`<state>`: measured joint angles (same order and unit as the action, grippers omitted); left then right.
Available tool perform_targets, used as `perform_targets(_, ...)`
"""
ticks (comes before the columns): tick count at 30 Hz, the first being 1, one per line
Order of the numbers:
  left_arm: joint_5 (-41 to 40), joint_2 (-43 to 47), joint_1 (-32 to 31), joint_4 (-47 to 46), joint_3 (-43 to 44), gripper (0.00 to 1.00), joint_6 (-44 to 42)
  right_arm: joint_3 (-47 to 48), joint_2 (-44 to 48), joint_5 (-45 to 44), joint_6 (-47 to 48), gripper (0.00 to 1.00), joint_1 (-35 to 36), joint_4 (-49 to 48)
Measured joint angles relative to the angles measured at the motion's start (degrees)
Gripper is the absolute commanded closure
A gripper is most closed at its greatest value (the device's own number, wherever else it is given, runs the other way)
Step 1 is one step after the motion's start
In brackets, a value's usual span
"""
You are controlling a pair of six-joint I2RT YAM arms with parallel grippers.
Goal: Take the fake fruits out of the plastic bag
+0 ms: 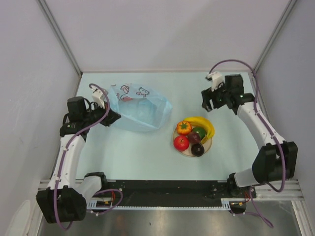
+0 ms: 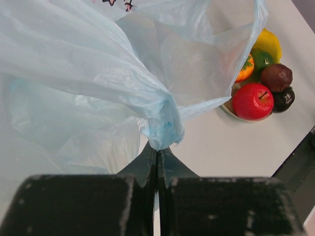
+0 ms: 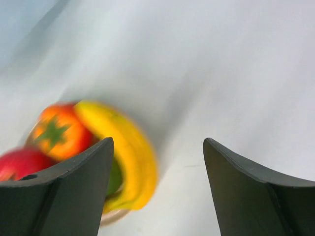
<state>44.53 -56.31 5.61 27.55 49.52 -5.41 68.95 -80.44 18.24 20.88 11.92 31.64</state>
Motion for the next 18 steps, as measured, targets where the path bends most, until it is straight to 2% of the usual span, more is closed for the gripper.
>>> perform_targets(3,-0.5,-2.3,-0.6,0.0,2.4,0.98,0.3,3.6,-4.4,-0.9,-5.0,0.21,-6.8,-3.8)
perform_targets(4,-0.9,-3.3,-0.8,0.0,3.6,0.89,0.5,4.4,-5.9,-0.9,-6.8,0.2,-9.0,-4.8)
perform_targets(5,-1.3,-4.2,-1.0,-0.2,4.9,0.71,0.6,5.0,-7.3,-0.8,-8.9,0.2,-11.1,-5.7)
perform_targets(6,-2.1,-5.2,-1.1,-0.4,6.4,0.44,1.0,5.3,-8.5,-0.8,-10.7,0.2,-13.3,-6.5)
perform_targets(7,-3.1,-6.1,-1.2,-0.6,8.0,0.26,1.2,5.7,-9.8,-0.9,-12.9,0.18,-15.0,-7.2)
perform_targets(9,-6.6,-8.0,-1.3,-1.0,11.5,0.04,1.9,6.0,-11.1,-1.9,-15.1,0.16,-18.9,-7.7)
perform_targets(12,-11.8,-10.4,-1.3,-1.7,17.5,0.01,2.1,6.8,-12.4,-5.2,-18.0,0.09,-22.0,-8.5)
perform_targets(16,-16.2,-11.6,-1.3,-2.5,24.4,0.0,1.4,7.7,-12.4,-8.3,-20.9,0.01,-22.0,-9.1)
perform_targets(18,-17.6,-11.6,-1.3,-3.0,27.7,0.0,0.9,7.9,-12.4,-9.0,-22.4,0.0,-21.8,-9.5)
